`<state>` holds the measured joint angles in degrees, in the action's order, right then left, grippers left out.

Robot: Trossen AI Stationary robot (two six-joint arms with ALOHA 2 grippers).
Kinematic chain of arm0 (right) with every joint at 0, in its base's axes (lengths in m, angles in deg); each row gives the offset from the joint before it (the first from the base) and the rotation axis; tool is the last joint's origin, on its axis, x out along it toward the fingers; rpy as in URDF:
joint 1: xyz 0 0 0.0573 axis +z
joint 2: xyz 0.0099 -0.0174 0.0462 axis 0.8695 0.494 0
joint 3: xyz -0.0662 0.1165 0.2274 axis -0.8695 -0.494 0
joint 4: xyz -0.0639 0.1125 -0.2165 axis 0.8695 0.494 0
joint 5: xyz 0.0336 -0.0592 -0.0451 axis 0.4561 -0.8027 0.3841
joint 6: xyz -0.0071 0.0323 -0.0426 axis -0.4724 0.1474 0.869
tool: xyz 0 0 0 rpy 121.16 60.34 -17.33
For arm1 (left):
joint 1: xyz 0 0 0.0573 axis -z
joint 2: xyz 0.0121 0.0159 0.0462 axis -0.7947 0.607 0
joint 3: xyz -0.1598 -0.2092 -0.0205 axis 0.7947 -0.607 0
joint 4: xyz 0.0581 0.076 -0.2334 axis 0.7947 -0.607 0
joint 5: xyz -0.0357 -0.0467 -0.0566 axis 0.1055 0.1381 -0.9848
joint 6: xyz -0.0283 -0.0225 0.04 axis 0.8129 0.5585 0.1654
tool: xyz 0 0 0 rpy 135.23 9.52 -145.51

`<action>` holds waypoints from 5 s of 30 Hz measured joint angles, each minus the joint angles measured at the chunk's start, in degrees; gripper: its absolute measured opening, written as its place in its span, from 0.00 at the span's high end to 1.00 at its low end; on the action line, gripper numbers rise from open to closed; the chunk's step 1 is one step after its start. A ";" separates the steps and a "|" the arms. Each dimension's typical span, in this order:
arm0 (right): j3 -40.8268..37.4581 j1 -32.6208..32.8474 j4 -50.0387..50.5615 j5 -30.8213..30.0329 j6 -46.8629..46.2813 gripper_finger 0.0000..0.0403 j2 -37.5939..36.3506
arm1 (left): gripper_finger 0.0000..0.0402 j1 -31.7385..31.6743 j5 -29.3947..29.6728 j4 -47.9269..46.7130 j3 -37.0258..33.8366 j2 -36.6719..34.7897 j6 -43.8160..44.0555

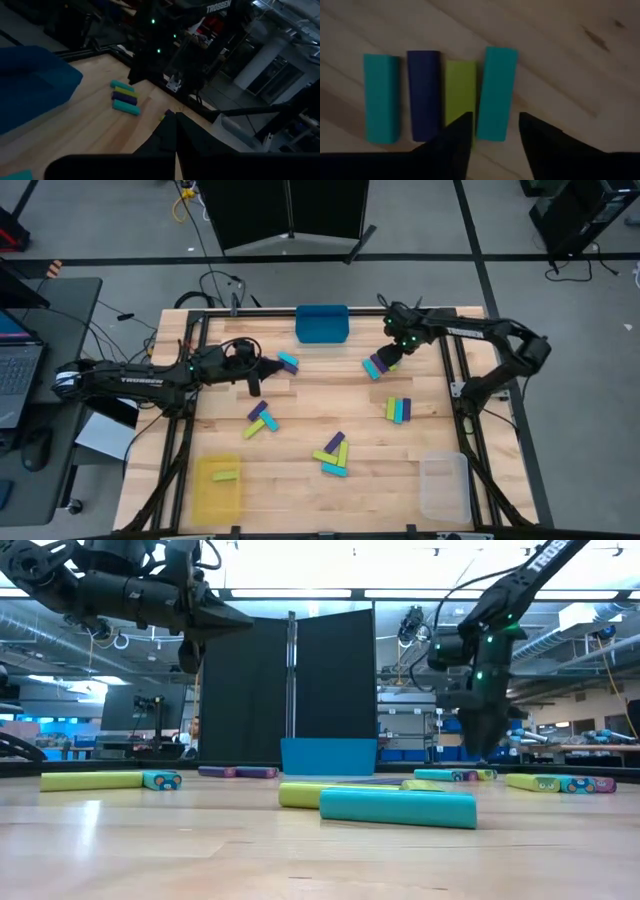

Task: Sort blocks
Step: Put the sky blue block into the white bin, then put the purple block into the blue bin

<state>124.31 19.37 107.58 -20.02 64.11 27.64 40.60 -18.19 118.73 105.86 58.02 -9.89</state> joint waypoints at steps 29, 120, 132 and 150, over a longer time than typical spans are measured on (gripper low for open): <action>0.17 -2.70 -4.60 -0.70 7.12 0.71 8.44 | 0.98 -0.02 3.71 -0.69 0.04 0.00 -0.26; -8.13 94.79 4.46 1.58 -41.24 0.71 -8.96 | 0.98 -0.04 5.27 -1.91 0.07 0.00 -1.38; -7.89 95.92 8.05 2.25 -43.37 0.71 -6.76 | 0.98 -0.04 5.39 -1.92 0.07 0.00 -1.73; -7.89 96.42 6.32 3.15 -45.48 0.52 -3.76 | 0.98 -0.04 5.12 -1.87 0.07 0.00 -1.73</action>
<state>116.42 115.79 113.90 -16.87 18.64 23.89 40.55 -13.06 116.86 105.92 58.02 -11.62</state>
